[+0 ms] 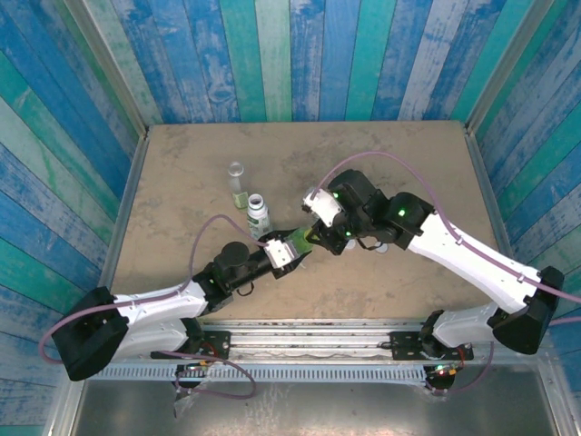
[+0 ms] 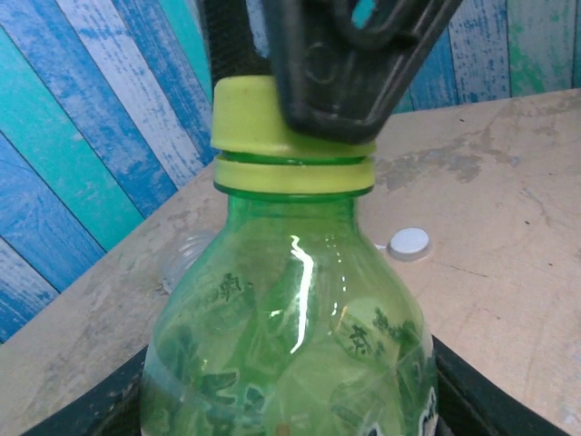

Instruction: Screw on the bottle caps

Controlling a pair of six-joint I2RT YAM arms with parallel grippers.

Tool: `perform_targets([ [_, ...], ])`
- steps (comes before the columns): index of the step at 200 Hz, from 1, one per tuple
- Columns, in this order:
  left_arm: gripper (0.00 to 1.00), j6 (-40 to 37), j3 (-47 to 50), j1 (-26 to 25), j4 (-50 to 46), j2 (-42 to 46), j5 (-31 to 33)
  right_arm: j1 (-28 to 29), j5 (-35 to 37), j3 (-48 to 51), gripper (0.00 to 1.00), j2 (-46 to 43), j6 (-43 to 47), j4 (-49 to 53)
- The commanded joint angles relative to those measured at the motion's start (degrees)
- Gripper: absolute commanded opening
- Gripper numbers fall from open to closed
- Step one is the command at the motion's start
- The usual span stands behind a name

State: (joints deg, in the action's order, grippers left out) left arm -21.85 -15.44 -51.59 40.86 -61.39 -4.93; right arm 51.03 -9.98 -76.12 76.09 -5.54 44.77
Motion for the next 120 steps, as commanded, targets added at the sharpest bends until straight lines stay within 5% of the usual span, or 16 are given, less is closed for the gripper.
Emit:
perform_targets([
  [1,0.59,-0.1,0.0,-0.3,6.2,-1.3,-0.1,-0.6,-2.3,1.3,0.03,-0.5,-26.6,-5.2],
  [33,0.59,0.3,0.6,-0.2,6.9,-1.5,0.0,-2.9,-0.9,2.0,0.22,-2.3,-15.5,-1.7],
  [77,0.59,1.6,2.4,-0.1,6.6,0.4,-1.0,-4.4,-6.3,2.1,0.53,-6.9,24.2,-0.1],
  [120,0.59,1.0,2.7,0.0,5.5,1.5,-1.7,-3.7,-7.5,0.7,0.57,-7.1,57.6,4.5],
])
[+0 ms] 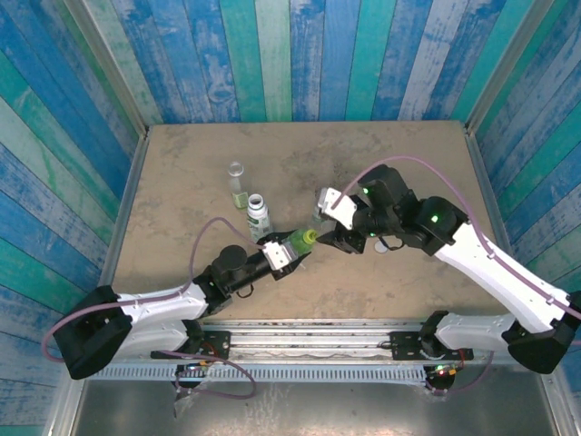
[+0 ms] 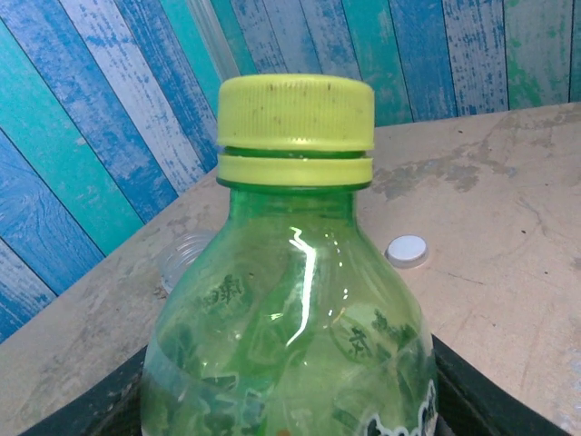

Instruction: Screw on the bottle caps

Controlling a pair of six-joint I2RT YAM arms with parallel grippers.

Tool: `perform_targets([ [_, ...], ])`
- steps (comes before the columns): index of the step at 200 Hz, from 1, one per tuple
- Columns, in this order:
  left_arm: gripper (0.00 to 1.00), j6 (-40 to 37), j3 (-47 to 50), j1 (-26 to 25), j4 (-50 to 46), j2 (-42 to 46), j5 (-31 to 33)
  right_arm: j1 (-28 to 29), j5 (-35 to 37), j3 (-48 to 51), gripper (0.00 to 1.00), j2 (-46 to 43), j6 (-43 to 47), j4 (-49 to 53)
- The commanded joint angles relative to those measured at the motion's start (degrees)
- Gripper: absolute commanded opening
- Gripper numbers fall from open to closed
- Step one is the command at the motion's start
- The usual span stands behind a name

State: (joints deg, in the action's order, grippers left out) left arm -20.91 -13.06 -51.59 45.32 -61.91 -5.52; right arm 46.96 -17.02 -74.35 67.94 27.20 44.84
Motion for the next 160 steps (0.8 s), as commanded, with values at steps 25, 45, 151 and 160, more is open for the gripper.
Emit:
perform_targets([
  [25,0.59,0.1,0.0,0.2,1.0,1.6,-1.7,2.5,4.2,-4.7,0.56,4.8,30.6,7.2],
  [45,0.59,0.1,0.0,0.2,0.9,1.5,-1.9,3.6,4.3,-5.6,0.55,7.0,31.8,8.5],
  [151,0.59,-0.1,-0.3,0.1,0.6,1.2,-2.6,4.0,3.6,-5.0,0.38,10.6,28.7,7.3],
  [160,0.59,0.0,-0.4,0.2,0.4,1.3,-2.8,4.0,3.7,-4.8,0.36,10.5,28.4,7.2],
])
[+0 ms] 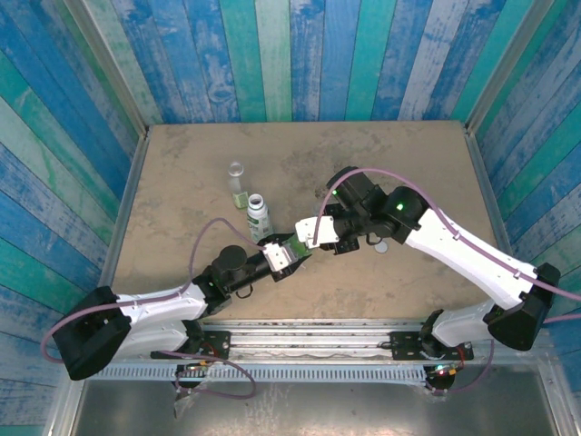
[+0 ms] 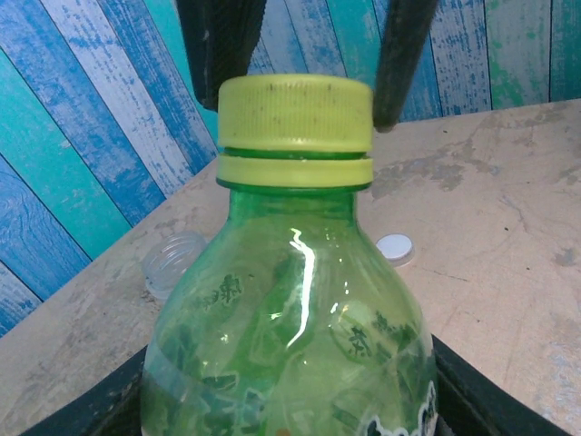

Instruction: Screw on the bottle caps

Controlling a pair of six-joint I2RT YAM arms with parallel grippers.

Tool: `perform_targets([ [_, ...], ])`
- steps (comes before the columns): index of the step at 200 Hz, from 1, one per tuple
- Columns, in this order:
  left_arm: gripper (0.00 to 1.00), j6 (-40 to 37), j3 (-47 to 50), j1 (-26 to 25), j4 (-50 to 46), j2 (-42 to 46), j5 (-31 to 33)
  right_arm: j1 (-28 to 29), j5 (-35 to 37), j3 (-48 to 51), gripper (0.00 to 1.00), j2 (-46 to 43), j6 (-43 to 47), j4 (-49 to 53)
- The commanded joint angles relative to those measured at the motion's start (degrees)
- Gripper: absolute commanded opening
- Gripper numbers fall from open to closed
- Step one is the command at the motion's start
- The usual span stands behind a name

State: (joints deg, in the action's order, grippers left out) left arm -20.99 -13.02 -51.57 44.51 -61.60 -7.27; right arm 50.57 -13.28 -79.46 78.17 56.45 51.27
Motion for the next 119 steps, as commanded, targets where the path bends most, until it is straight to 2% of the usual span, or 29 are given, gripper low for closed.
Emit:
perform_targets([
  [1,0.59,0.1,-0.4,0.2,1.2,1.0,-1.1,0.4,-0.1,0.4,0.35,0.2,-0.9,0.8],
  [19,0.59,0.2,-0.4,0.2,1.0,1.2,-0.9,0.3,0.0,0.0,0.25,0.2,-3.3,0.8],
  [26,0.59,0.2,-0.4,0.2,1.0,1.3,-0.8,0.3,0.2,-0.5,0.19,0.3,-6.4,0.6],
  [34,0.59,0.2,-0.4,0.1,1.1,1.4,-0.6,0.3,0.8,-0.9,0.16,0.4,-11.1,0.0],
  [49,0.59,0.4,-0.2,0.2,1.7,1.4,0.0,0.3,2.6,-0.8,0.12,0.2,-22.6,-2.6],
  [65,0.6,0.3,-0.2,0.2,2.1,1.1,0.3,0.2,8.8,0.9,0.01,-0.5,-44.7,-8.3],
  [97,0.6,-0.1,-0.8,0.2,2.2,0.1,0.7,0.1,5.6,2.6,0.0,-0.7,-80.5,-12.9],
  [107,0.6,-0.1,-0.9,0.2,2.1,0.0,0.6,0.1,3.0,2.5,0.01,-0.6,-84.6,-13.0],
  [119,0.6,-0.2,-1.0,0.2,1.7,0.1,0.5,0.1,1.9,2.2,0.05,-0.5,-84.1,-12.3],
])
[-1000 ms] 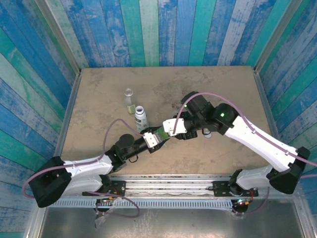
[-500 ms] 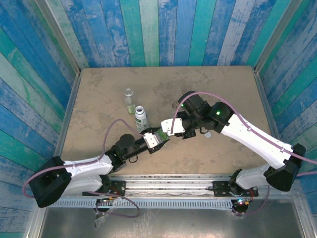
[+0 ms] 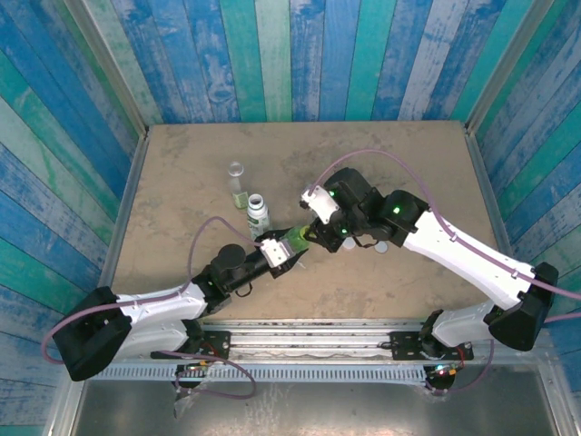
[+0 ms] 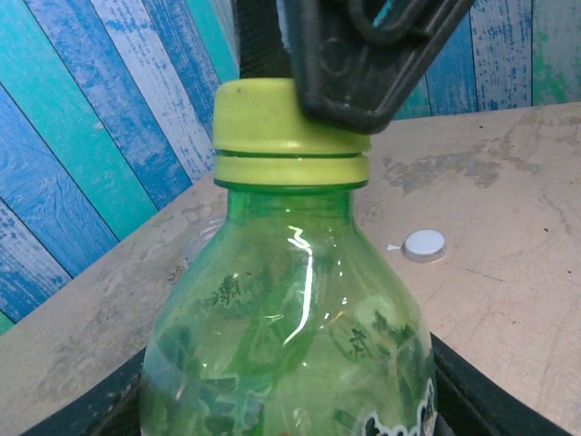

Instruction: Screw on the bottle caps

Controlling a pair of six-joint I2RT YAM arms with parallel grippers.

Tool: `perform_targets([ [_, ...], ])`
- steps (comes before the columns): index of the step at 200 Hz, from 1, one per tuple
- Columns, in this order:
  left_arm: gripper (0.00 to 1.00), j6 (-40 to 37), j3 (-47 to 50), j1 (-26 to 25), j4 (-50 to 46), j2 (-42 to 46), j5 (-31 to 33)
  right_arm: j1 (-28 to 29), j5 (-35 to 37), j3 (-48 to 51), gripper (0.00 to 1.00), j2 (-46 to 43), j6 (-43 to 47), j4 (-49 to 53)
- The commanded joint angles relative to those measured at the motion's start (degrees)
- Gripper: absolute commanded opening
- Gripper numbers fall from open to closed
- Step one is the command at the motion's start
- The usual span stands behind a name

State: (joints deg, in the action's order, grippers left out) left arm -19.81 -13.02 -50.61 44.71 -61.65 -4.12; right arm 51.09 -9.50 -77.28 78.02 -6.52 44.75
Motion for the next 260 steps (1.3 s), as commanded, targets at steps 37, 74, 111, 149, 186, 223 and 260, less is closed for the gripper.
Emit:
perform_targets([
  [37,0.6,-1.6,-0.4,-0.7,0.3,1.2,-2.6,-0.5,-2.3,2.6,0.46,-4.1,10.1,-2.2],
  [74,0.6,-2.3,0.0,-0.5,-0.1,2.1,-6.0,-0.5,-3.2,5.1,0.56,-9.0,48.1,0.1],
  [111,0.61,-2.0,0.1,-0.4,-0.3,2.3,-7.2,-0.4,-4.4,-2.0,0.55,-3.8,61.5,7.1],
  [149,0.61,-2.1,0.3,-0.3,-0.1,2.4,-7.0,-0.4,-5.6,-5.3,0.43,0.5,62.6,10.2],
  [186,0.61,-2.4,0.3,-0.1,-0.2,2.2,-6.5,-0.4,-7.9,-5.3,0.41,1.5,62.6,11.8],
  [223,0.6,-2.3,0.2,-0.1,-0.4,2.2,-6.6,-0.4,-9.7,-4.6,0.41,1.5,62.6,11.9],
  [260,0.6,-2.1,0.2,-0.1,-0.7,2.7,-7.0,-0.4,-6.6,-4.4,0.38,3.2,61.9,11.6],
])
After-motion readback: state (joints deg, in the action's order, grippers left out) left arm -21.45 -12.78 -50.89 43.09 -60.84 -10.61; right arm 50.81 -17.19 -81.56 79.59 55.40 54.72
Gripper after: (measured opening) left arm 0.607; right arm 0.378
